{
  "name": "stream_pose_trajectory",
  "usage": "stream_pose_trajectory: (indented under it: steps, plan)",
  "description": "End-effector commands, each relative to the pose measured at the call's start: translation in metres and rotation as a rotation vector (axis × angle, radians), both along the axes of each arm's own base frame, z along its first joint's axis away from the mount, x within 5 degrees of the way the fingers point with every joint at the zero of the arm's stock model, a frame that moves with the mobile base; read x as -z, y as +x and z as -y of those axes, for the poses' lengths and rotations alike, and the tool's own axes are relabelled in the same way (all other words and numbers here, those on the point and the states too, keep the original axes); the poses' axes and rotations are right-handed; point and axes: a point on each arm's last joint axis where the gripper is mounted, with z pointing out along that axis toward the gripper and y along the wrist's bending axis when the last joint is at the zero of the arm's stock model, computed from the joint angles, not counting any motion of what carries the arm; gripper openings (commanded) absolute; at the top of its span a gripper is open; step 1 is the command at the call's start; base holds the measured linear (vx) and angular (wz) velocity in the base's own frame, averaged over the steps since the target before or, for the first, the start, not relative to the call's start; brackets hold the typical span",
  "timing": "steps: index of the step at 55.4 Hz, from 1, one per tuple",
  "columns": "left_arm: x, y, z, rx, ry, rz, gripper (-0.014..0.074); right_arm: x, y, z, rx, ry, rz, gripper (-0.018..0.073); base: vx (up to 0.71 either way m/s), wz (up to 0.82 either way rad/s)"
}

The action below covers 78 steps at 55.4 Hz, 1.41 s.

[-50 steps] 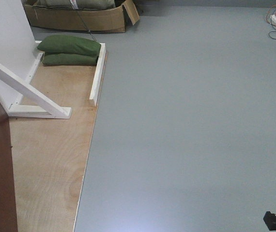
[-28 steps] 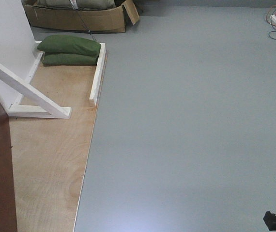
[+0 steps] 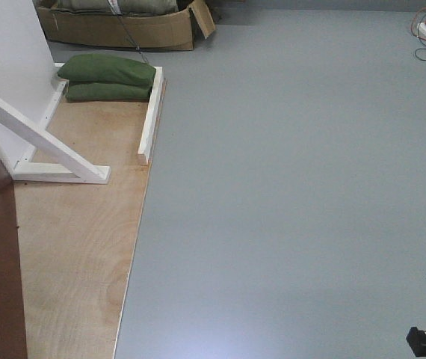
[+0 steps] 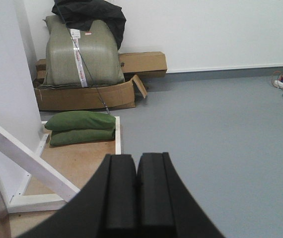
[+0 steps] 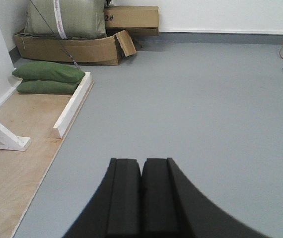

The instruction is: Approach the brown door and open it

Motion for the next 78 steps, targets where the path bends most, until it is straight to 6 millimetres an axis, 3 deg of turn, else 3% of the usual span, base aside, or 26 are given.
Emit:
stream_pose_trajectory:
  steps: [1, 12, 24, 37, 44, 55, 63, 71, 78]
  plan:
    - [-0.021, -0.002, -0.001, -0.012, -0.013, 0.111, -0.0006, -0.006, 0.002, 0.000, 0.002, -0.006, 0.085, 0.0000, 0.00, 0.00]
    - [-0.052, -0.002, -0.004, -0.059, -0.010, 0.092, -0.0006, -0.006, 0.002, 0.000, 0.002, -0.006, 0.085, 0.0000, 0.00, 0.00]
    - [-0.100, 0.014, -0.005, -0.099, -0.002, 0.087, -0.0006, -0.006, 0.002, 0.000, 0.002, -0.006, 0.084, 0.0000, 0.00, 0.00]
    - [-0.167, 0.012, -0.011, -0.200, 0.309, 0.338, -0.0006, -0.006, 0.002, 0.000, 0.002, -0.006, 0.083, 0.0000, 0.00, 0.00]
    - [-0.193, 0.003, -0.015, -0.298, 0.604, 0.408, -0.0006, -0.006, 0.002, 0.000, 0.002, -0.006, 0.083, 0.0000, 0.00, 0.00]
    - [-0.205, -0.008, -0.031, -0.490, 0.916, 0.281, -0.0006, -0.006, 0.002, 0.000, 0.002, -0.006, 0.083, 0.0000, 0.00, 0.00]
    - [-0.206, -0.018, -0.048, -0.664, 1.020, 0.120, -0.0006, -0.006, 0.002, 0.000, 0.002, -0.006, 0.083, 0.0000, 0.00, 0.00]
    - [-0.204, -0.029, -0.062, -0.821, 0.983, -0.002, -0.0006, -0.006, 0.002, 0.000, 0.002, -0.006, 0.078, 0.0000, 0.00, 0.00]
    - [-0.202, -0.040, -0.073, -1.005, 0.779, -0.015, -0.0006, -0.006, 0.002, 0.000, 0.002, -0.006, 0.079, 0.0000, 0.00, 0.00]
